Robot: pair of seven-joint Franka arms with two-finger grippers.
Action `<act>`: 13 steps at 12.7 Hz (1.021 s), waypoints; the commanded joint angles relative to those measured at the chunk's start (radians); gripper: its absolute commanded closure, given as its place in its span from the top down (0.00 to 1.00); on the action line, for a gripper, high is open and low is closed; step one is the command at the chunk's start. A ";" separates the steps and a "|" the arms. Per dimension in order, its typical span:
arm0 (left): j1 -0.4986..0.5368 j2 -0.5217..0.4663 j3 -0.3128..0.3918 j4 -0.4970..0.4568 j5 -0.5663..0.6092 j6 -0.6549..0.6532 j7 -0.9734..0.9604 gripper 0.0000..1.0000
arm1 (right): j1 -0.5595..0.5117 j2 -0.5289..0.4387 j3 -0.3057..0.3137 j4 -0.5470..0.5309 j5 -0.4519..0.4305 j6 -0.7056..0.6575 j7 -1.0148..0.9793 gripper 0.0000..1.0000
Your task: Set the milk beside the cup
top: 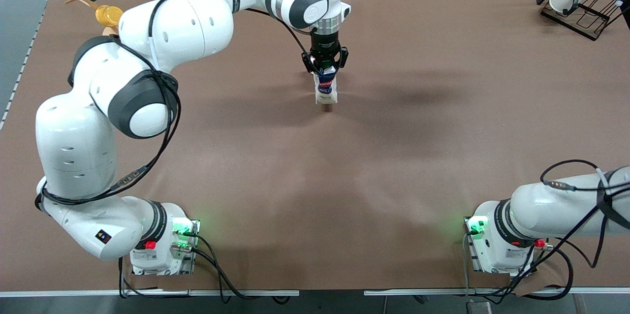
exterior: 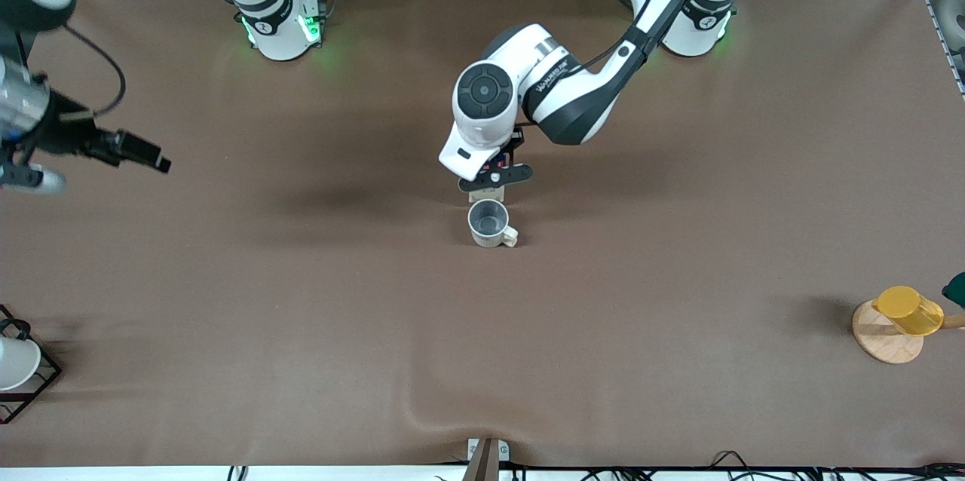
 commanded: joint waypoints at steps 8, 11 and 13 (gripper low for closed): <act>-0.008 0.052 0.009 0.027 0.053 0.011 0.070 0.00 | 0.002 0.102 0.005 0.229 -0.068 0.007 0.002 1.00; -0.005 0.060 0.009 0.027 0.053 0.031 0.062 0.00 | 0.009 0.110 0.005 0.244 -0.080 -0.010 0.003 1.00; -0.001 0.063 0.009 0.027 0.051 0.031 0.055 0.41 | 0.009 0.110 0.004 0.247 -0.079 -0.010 0.002 1.00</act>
